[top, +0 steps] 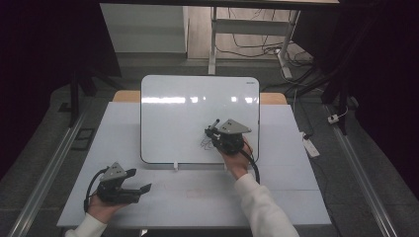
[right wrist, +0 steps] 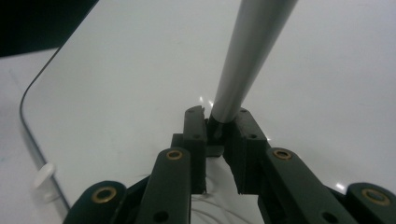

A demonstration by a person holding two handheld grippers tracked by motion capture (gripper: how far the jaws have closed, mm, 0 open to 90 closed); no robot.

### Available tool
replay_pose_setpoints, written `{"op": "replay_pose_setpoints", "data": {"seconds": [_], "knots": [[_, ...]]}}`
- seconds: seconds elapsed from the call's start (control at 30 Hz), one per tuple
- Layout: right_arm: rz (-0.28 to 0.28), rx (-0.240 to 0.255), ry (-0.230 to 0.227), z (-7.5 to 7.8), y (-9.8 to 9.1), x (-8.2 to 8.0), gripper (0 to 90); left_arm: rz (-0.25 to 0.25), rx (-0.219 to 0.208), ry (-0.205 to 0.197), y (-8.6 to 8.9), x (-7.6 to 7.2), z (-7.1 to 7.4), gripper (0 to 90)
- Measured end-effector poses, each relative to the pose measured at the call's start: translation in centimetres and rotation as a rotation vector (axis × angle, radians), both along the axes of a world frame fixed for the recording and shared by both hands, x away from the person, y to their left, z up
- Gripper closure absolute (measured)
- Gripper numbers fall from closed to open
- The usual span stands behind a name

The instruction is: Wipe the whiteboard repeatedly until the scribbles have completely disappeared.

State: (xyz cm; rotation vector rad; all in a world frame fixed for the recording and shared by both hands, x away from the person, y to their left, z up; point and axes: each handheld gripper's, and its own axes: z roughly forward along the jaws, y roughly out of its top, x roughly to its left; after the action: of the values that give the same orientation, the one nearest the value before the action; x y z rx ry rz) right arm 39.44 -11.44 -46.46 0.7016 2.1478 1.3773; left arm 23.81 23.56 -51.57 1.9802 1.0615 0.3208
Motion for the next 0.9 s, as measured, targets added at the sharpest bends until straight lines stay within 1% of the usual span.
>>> {"op": "replay_pose_setpoints", "data": {"seconds": [0.03,0.1,0.13,0.2,0.23,0.27,0.3,0.33,0.37,0.43,0.47,0.5,0.53,0.57,0.63,0.67,0.7,0.73,0.8,0.83,0.87,0.9], "knots": [[0.0,-0.01,-0.001,-0.1,0.0,-0.2,77.7,0.001,-0.001,0.002,0.0,0.1,0.0,17.4],[0.041,-0.055,0.007,-0.5,0.6,-0.9,77.7,-0.001,0.0,0.008,0.0,0.2,-0.1,17.4],[0.078,-0.086,0.015,-1.0,1.1,-1.5,77.6,-0.002,0.002,0.009,0.0,0.3,-0.2,17.4],[0.099,-0.123,0.0,-1.3,1.4,-1.9,77.7,-0.005,0.005,0.007,-0.1,0.2,-0.1,17.4],[0.091,-0.114,0.002,-1.2,1.1,-1.7,77.7,-0.006,0.005,0.004,-0.1,0.1,-0.1,17.4],[0.045,-0.078,-0.005,-0.8,0.5,-1.3,77.7,-0.005,0.004,0.002,-0.1,0.1,0.0,17.4],[0.021,-0.049,-0.002,-0.6,0.1,-1.1,77.7,-0.002,0.002,0.0,-0.1,0.0,0.0,17.4],[0.013,-0.013,0.02,-0.6,-0.3,-0.8,77.7,-0.002,0.001,0.0,0.0,0.0,0.0,17.4],[0.012,-0.01,0.022,-0.7,-0.2,-0.9,77.7,-0.001,0.001,0.001,0.0,0.1,0.0,17.5],[0.07,-0.073,0.028,-1.3,0.9,-1.8,77.7,-0.002,0.003,0.006,-0.1,0.2,-0.1,17.4],[0.109,-0.109,0.029,-1.8,1.6,-2.4,77.7,-0.003,0.005,0.008,-0.1,0.2,-0.1,17.4],[0.131,-0.148,0.011,-2.1,2.2,-2.9,77.7,-0.004,0.005,0.008,-0.1,0.2,-0.1,17.4],[0.13,-0.151,0.007,-2.1,2.2,-2.9,77.7,-0.004,0.006,0.007,-0.1,0.2,-0.1,17.4],[0.119,-0.132,0.011,-2.0,2.0,-2.6,77.7,-0.004,0.005,0.004,-0.1,0.1,-0.1,17.4],[0.056,-0.072,0.013,-1.4,1.0,-1.9,77.7,-0.001,0.003,0.0,0.0,0.0,0.0,17.4],[0.037,-0.054,0.011,-1.2,0.7,-1.6,77.7,0.001,0.002,0.0,0.0,0.0,0.0,17.4],[0.036,-0.05,0.014,-1.2,0.7,-1.6,77.7,0.002,0.001,0.002,0.0,0.1,0.0,17.5],[0.045,-0.067,0.015,-1.3,1.1,-2.0,77.7,0.001,0.001,0.005,0.0,0.2,-0.1,17.5],[0.107,-0.112,0.025,-2.2,2.3,-2.8,77.7,-0.004,0.006,0.009,-0.1,0.3,-0.2,17.4],[0.135,-0.141,0.018,-2.5,2.8,-3.3,77.7,-0.006,0.008,0.009,-0.2,0.2,-0.2,17.4],[0.138,-0.16,0.001,-2.6,3.0,-3.4,77.7,-0.007,0.009,0.006,-0.2,0.2,-0.1,17.4],[0.132,-0.149,0.006,-2.4,2.7,-3.2,77.7,-0.006,0.007,0.004,-0.1,0.1,-0.1,17.4]]}}
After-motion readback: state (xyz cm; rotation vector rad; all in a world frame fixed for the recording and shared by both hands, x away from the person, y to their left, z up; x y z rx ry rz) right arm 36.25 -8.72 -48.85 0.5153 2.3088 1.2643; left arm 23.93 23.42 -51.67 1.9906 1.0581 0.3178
